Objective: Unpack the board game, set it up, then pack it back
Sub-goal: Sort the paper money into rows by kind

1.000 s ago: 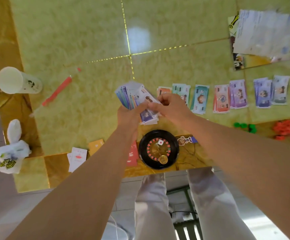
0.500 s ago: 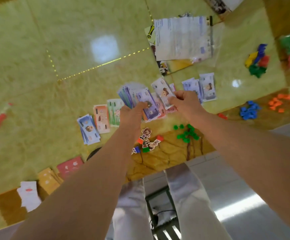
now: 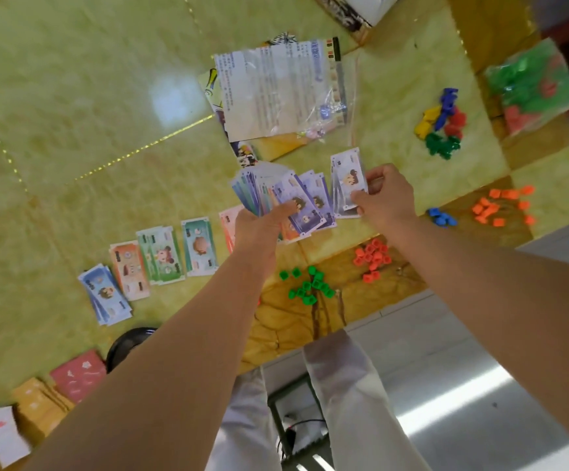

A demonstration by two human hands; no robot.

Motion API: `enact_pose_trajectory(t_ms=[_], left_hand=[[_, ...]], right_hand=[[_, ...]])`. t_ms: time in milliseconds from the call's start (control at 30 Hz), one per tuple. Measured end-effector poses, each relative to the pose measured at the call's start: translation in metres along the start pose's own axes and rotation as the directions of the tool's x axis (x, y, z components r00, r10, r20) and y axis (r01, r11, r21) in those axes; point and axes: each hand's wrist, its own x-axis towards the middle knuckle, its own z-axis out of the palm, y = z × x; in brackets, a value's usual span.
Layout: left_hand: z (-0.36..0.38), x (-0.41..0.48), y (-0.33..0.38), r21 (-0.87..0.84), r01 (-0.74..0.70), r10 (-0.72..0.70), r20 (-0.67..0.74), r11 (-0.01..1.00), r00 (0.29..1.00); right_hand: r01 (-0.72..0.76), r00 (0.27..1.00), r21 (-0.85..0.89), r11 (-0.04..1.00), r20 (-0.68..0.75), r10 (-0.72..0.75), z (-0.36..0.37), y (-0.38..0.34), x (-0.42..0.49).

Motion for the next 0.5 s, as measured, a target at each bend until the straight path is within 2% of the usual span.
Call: enact_pose_trajectory(t_ms=[167,233,300,400,500], left_hand=[[0.010,0.003,-0.001,0.007,-0.011,0.011,0.024,1.000,1.000],[0.011,0.003,0.001,0.029,-0.010,0.009,0.031,1.000,0.999],[0.011,0.004,0.002,0.031,-0.011,0.010,0.021,0.999,1.000],[0.010,0.004,0.003,0.024,0.006,-0.007,0.038,1.000,0.999],[0.009,-0.002,0.005,0.017,0.017,-0.018,0.060,1.000,0.998]], right_hand=[[0.014,0.999,-0.114,0.993,-0.039,-0.019,-0.002,0.003,0.003],[0.047,0.996,-0.182,0.982,-0.065,-0.060,-0.003,0.002,0.001],[0.109,0.990,-0.162,0.981,-0.067,-0.121,-0.003,0.000,-0.001],[0.151,0.981,0.087,0.985,0.111,-0.160,0.001,-0.010,-0.006],[0.153,0.935,0.129,0.980,0.301,-0.186,0.011,-0.021,-0.013]])
